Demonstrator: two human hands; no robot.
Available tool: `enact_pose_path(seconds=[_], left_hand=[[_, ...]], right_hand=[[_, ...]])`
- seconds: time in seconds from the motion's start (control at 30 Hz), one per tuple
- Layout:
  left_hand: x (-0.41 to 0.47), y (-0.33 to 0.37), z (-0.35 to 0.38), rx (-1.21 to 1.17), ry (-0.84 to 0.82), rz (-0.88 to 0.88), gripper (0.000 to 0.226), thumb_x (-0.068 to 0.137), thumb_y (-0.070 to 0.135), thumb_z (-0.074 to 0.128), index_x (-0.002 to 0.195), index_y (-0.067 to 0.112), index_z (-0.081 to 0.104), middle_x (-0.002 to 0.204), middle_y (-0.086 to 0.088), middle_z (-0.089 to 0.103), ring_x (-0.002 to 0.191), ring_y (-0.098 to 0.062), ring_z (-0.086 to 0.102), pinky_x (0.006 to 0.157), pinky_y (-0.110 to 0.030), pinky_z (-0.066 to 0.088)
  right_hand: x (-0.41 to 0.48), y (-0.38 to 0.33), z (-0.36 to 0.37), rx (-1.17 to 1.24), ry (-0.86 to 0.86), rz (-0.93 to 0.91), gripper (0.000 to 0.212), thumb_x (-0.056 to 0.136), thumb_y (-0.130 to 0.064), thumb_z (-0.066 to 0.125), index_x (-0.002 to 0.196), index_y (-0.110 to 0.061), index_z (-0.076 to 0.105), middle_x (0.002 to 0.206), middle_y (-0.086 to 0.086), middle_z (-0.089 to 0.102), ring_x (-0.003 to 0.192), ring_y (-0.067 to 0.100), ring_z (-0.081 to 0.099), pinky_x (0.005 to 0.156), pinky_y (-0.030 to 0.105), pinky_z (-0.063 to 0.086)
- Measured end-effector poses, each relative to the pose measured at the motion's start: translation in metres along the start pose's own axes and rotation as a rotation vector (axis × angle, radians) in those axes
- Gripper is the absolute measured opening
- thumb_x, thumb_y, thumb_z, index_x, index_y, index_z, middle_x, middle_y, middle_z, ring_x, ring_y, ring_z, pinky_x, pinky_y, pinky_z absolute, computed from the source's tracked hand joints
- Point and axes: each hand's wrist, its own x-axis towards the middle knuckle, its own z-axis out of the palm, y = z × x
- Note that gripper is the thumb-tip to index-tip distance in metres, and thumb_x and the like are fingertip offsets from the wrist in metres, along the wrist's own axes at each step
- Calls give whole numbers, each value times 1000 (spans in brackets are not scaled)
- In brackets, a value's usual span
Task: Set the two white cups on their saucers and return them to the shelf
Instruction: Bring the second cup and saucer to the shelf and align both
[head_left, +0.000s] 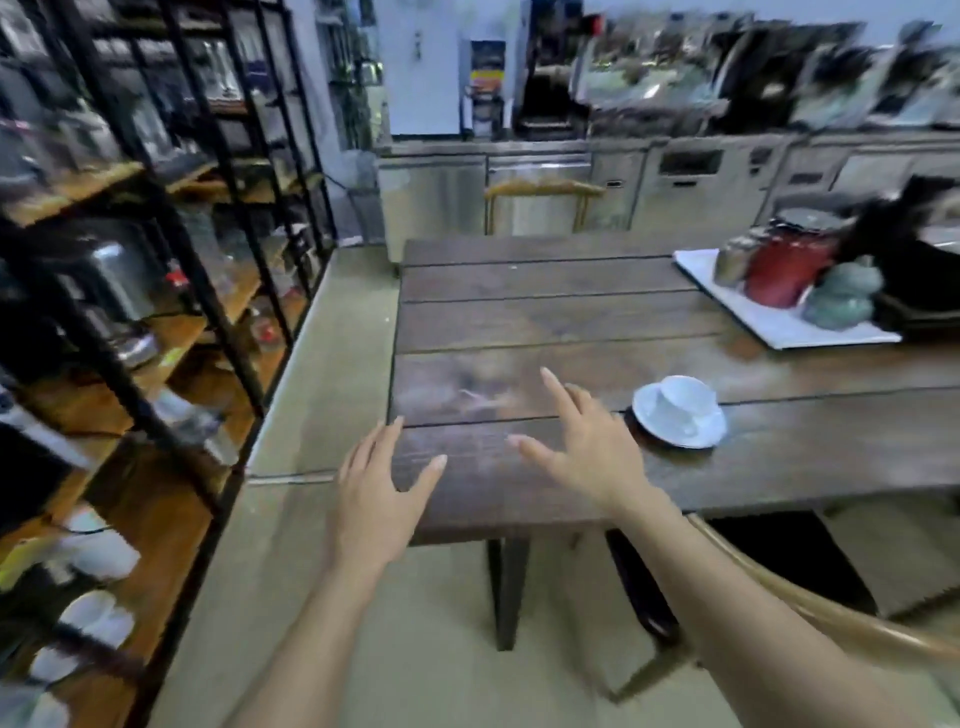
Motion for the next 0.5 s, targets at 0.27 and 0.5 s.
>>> enact_pose_path(seconds=[0.27,0.5], left_hand=[[61,90,128,-48,-260,152,72,83,62,47,146,32,29,154,6,32,142,-18,26,114,-40,26],[120,143,223,-33,-437,245,69,84,58,49,145,30,31,153,4,34,141,-17,28,113,-37,24]], right_hand=[[13,149,-30,-27,77,378,83,79,-66,48,147,-29,20,144,3,42,124,27,47,94,41,39],[38,228,-24,88,66,665,83,81,-65,49,148,-26,19,145,6,43,131,26,41,102,42,31]])
